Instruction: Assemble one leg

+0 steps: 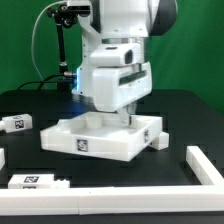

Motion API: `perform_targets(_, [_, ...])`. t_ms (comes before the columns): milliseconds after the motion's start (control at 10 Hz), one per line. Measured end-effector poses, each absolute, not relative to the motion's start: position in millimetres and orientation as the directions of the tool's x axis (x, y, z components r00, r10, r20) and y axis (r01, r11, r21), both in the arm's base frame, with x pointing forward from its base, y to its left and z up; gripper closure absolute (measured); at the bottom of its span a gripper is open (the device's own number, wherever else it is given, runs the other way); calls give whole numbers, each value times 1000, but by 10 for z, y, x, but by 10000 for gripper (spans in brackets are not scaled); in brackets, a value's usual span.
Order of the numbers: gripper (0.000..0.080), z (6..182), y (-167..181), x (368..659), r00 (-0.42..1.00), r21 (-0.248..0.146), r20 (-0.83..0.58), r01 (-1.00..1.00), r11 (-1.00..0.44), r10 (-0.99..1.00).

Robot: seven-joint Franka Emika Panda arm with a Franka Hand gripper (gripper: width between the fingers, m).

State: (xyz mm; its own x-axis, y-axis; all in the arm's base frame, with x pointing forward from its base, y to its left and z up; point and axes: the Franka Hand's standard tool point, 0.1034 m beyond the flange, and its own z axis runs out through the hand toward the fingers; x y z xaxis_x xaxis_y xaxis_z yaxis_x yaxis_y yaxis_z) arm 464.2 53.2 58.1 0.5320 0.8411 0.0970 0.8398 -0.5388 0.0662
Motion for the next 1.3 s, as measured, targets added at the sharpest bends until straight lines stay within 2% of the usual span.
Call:
perform_targets(300, [742,550,532,4610,528,59,91,844,-533,845])
perform_targets(400, [742,541,527,4626,474,77,94,873,-481,875])
perform_targets(500, [742,516,516,4660,381,113,102,913,-391,919])
perform_targets(600, [742,469,499,4704,307,113,91,942,-316,947])
perform_targets(800, [742,419,658,4868,190,139,93,970,-201,977])
perform_targets(900, [742,380,638,4813,203,147,102,965,-216,974])
perform_targets(1000, [742,367,620,4793,206,133,95,967,-217,974])
perform_targets(1200, [742,357,618,4790,206,131,94,967,-217,974])
perform_targets(1300, [742,344,630,4789,168,136,89,974,-179,982])
